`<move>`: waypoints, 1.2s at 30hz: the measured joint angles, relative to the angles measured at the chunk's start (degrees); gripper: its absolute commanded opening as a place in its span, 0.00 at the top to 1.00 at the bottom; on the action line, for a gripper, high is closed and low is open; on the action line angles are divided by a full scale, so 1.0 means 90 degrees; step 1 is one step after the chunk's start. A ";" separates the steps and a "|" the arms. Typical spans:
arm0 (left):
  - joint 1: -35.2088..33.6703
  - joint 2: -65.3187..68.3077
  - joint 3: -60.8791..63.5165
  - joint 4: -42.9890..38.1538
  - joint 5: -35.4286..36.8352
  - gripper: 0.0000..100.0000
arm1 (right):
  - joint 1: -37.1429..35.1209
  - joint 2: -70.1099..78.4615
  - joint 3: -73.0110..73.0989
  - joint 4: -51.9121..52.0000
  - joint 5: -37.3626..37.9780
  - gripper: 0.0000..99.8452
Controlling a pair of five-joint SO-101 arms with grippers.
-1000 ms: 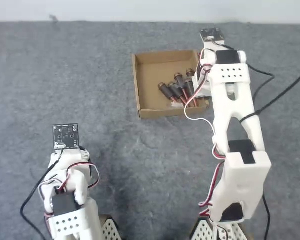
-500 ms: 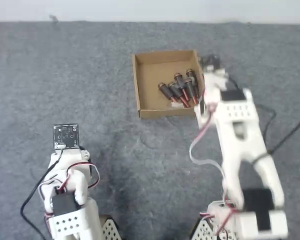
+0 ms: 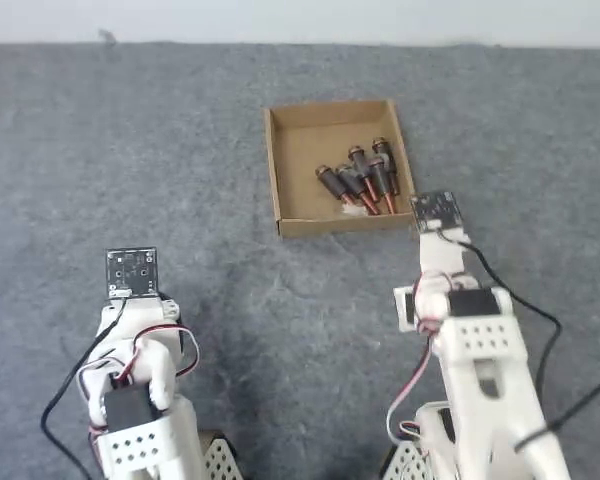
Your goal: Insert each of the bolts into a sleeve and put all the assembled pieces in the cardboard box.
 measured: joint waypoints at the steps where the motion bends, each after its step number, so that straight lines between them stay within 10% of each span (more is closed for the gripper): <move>1: 0.0000 0.0000 0.0000 0.0000 0.0000 0.99 | 0.0000 -0.0225 0.0166 0.0000 -0.0127 0.99; 21: 0.0000 0.0000 0.0000 0.0000 0.0000 0.99 | 0.0020 -0.6173 0.3204 0.0811 -0.0723 0.99; 36: 0.0000 0.0000 0.0000 0.0332 0.0000 0.99 | 0.0078 -0.6203 0.3204 0.1709 -0.0723 0.99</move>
